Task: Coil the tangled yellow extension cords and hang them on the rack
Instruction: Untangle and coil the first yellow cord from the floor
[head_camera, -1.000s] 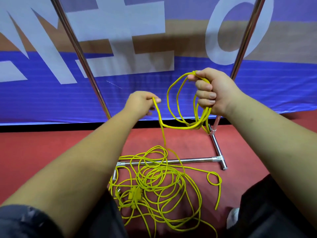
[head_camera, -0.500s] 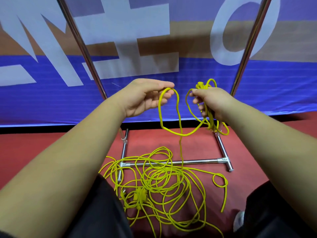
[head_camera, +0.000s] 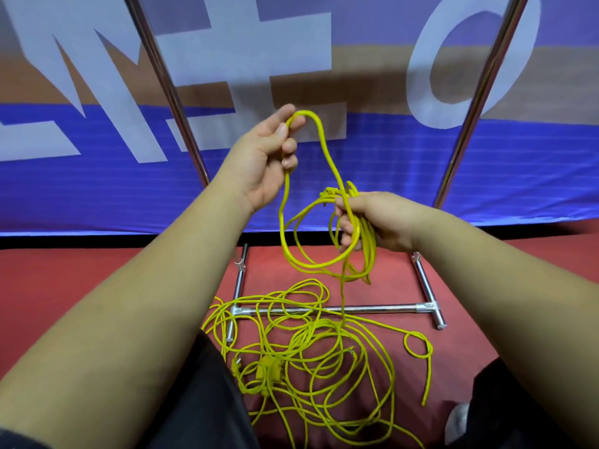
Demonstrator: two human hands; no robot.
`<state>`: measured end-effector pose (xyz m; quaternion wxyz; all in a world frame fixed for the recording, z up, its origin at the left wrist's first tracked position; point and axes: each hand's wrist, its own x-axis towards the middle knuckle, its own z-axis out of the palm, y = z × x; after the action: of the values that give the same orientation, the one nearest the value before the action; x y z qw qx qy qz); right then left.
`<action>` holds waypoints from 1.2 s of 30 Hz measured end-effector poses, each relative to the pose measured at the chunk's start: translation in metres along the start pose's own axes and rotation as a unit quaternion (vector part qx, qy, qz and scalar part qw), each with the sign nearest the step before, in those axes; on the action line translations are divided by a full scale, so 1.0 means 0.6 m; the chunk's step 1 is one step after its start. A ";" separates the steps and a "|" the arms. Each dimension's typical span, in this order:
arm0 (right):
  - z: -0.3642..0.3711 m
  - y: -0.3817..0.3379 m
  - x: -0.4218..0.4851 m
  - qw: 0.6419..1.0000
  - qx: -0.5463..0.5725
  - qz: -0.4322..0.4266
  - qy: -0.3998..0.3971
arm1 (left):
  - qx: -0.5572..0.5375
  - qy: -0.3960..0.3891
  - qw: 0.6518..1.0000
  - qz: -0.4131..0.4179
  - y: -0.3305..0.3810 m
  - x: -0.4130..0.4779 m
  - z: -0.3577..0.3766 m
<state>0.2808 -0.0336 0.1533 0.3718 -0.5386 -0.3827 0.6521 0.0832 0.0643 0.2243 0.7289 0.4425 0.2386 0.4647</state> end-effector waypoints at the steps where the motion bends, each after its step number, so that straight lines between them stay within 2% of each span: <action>1: 0.004 0.000 -0.001 1.000 -0.005 -0.005 0.001 | 0.031 0.035 0.999 -0.010 -0.006 0.004 -0.020; 3: 0.008 0.001 -0.001 0.999 -0.012 -0.006 0.031 | 0.160 0.085 0.983 -0.036 -0.014 0.007 -0.062; 5: 0.009 0.002 0.001 0.997 -0.005 -0.001 0.075 | 0.350 0.093 0.930 -0.067 -0.018 0.003 -0.100; 7: 0.009 -0.001 0.000 0.995 0.019 -0.001 0.101 | 0.465 0.075 0.876 -0.103 -0.023 -0.004 -0.125; 10: 0.014 -0.015 -0.013 0.994 0.047 -0.011 0.096 | 0.499 0.030 0.856 -0.135 -0.035 -0.014 -0.124; 12: 0.020 -0.029 -0.024 0.995 0.068 -0.022 0.068 | 0.547 0.004 0.828 -0.126 -0.044 -0.014 -0.109; 15: 0.029 -0.057 -0.039 0.991 0.119 -0.061 0.020 | 0.583 -0.003 0.804 -0.123 -0.062 -0.012 -0.082; 18: 0.032 -0.088 -0.055 0.975 0.187 -0.112 -0.042 | 0.559 -0.011 0.823 -0.099 -0.070 -0.008 -0.052; 20: 0.030 -0.099 -0.062 0.966 0.215 -0.132 -0.054 | 0.546 -0.007 0.834 -0.073 -0.069 -0.004 -0.036; 21: 0.029 -0.100 -0.063 0.965 0.221 -0.135 -0.045 | 0.569 0.000 0.820 -0.058 -0.070 -0.002 -0.033; 22: 0.028 -0.097 -0.063 0.965 0.225 -0.135 -0.029 | 0.616 0.008 0.787 -0.042 -0.071 -0.001 -0.031; 24: 0.024 -0.085 -0.057 0.965 0.226 -0.128 0.014 | 0.723 0.036 0.690 -0.011 -0.078 -0.003 -0.034; 25: 0.021 -0.078 -0.052 0.967 0.222 -0.124 0.034 | 0.744 0.053 0.667 0.001 -0.081 -0.006 -0.031; 26: 0.018 -0.070 -0.047 0.968 0.215 -0.120 0.051 | 0.740 0.061 0.670 0.007 -0.081 -0.012 -0.024; 27: 0.014 -0.063 -0.042 0.969 0.208 -0.118 0.064 | 0.718 0.049 0.694 0.002 -0.081 -0.019 -0.014; 29: 0.009 -0.051 -0.031 0.969 0.202 -0.117 0.083 | 0.635 -0.067 0.767 -0.057 -0.085 -0.033 0.008; 30: 0.008 -0.047 -0.026 0.967 0.204 -0.118 0.092 | 0.598 -0.146 0.781 -0.104 -0.092 -0.045 0.020; 31: 0.007 -0.045 -0.023 0.966 0.207 -0.119 0.100 | 0.571 -0.207 0.783 -0.137 -0.101 -0.056 0.029; 32: 0.005 -0.043 -0.020 0.965 0.209 -0.120 0.107 | 0.556 -0.231 0.785 -0.144 -0.111 -0.064 0.034; 36: -0.005 -0.040 -0.013 0.957 0.226 -0.128 0.125 | 0.591 -0.184 0.782 -0.073 -0.145 -0.062 0.036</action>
<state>0.2865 -0.0298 0.1778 0.6092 -0.4643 -0.2410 0.5960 0.1231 0.0068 0.1573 0.3858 0.8453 0.3591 0.0874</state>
